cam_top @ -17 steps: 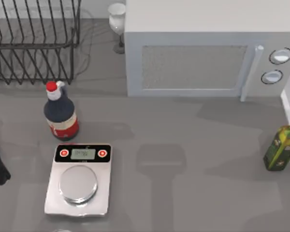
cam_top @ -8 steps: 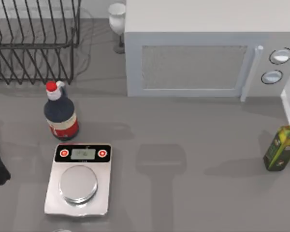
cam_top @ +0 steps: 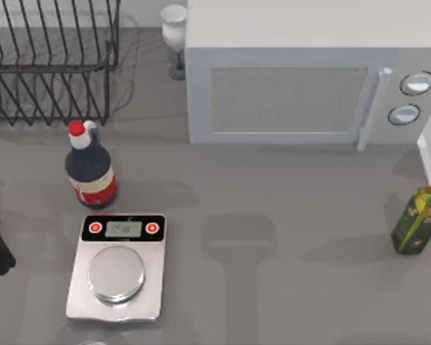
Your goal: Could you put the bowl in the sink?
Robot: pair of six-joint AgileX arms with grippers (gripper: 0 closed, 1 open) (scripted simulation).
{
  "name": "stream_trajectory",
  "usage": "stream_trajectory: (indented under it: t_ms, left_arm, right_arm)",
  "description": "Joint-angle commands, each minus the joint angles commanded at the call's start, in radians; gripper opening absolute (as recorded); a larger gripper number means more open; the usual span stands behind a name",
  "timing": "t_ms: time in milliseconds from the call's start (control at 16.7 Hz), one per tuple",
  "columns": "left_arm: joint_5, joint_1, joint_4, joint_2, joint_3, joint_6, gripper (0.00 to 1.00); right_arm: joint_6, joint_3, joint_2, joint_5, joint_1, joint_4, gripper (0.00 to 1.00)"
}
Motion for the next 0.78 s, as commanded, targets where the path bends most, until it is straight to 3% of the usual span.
stream_trajectory:
  t_ms: [240, 780]
  left_arm:
    - [0.000, 0.000, 0.000, 0.000, 0.000, 0.000, 1.00]
    - [0.000, 0.000, 0.000, 0.000, 0.000, 0.000, 1.00]
  right_arm:
    - [0.000, 0.000, 0.000, 0.000, 0.000, 0.000, 0.00]
    - [0.000, 0.000, 0.000, 0.000, 0.000, 0.000, 0.68]
